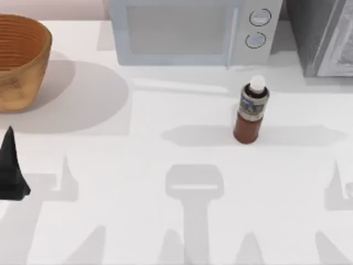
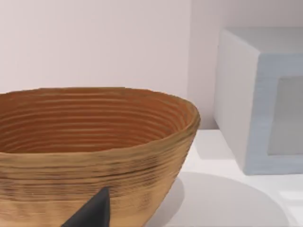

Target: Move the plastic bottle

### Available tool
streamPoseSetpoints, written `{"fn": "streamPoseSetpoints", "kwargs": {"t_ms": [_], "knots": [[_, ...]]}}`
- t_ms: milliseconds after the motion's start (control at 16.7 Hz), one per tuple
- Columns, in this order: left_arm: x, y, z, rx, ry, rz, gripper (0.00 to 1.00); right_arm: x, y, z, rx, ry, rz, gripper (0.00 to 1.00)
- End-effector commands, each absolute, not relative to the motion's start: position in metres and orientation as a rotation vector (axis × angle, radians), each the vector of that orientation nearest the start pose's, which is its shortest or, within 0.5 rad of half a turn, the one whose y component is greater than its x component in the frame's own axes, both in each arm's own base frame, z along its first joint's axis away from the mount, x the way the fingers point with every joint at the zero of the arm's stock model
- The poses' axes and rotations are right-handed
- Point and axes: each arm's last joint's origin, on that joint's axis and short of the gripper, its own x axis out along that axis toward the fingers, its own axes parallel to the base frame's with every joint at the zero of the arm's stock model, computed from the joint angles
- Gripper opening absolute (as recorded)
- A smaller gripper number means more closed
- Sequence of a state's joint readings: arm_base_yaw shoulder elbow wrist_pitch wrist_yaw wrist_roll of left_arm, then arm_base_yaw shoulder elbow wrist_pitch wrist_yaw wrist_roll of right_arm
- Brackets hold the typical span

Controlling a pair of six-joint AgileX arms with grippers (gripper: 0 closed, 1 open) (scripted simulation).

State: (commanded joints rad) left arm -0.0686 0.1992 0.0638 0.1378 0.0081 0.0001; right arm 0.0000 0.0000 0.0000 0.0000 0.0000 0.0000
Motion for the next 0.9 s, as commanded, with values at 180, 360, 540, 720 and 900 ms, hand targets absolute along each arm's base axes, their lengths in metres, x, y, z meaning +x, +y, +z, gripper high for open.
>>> {"fn": "streamPoseSetpoints", "kwargs": {"t_ms": [180, 360, 540, 720, 900], "knots": [[0.133, -0.019, 0.195, -0.005, -0.001, -0.148, 1.00, 0.106, -0.001, 0.160, 0.000, 0.000, 0.000, 1.00], [0.158, -0.036, 0.208, -0.007, 0.001, -0.233, 1.00, 0.106, -0.001, 0.160, 0.000, 0.000, 0.000, 1.00], [0.189, -0.061, 0.213, -0.008, 0.002, -0.327, 1.00, 0.106, -0.001, 0.160, 0.000, 0.000, 0.000, 1.00], [0.221, -0.094, 0.206, -0.008, 0.003, -0.424, 1.00, 0.106, -0.001, 0.160, 0.000, 0.000, 0.000, 1.00], [0.247, -0.131, 0.186, -0.008, 0.004, -0.518, 1.00, 0.106, -0.001, 0.160, 0.000, 0.000, 0.000, 1.00]]}}
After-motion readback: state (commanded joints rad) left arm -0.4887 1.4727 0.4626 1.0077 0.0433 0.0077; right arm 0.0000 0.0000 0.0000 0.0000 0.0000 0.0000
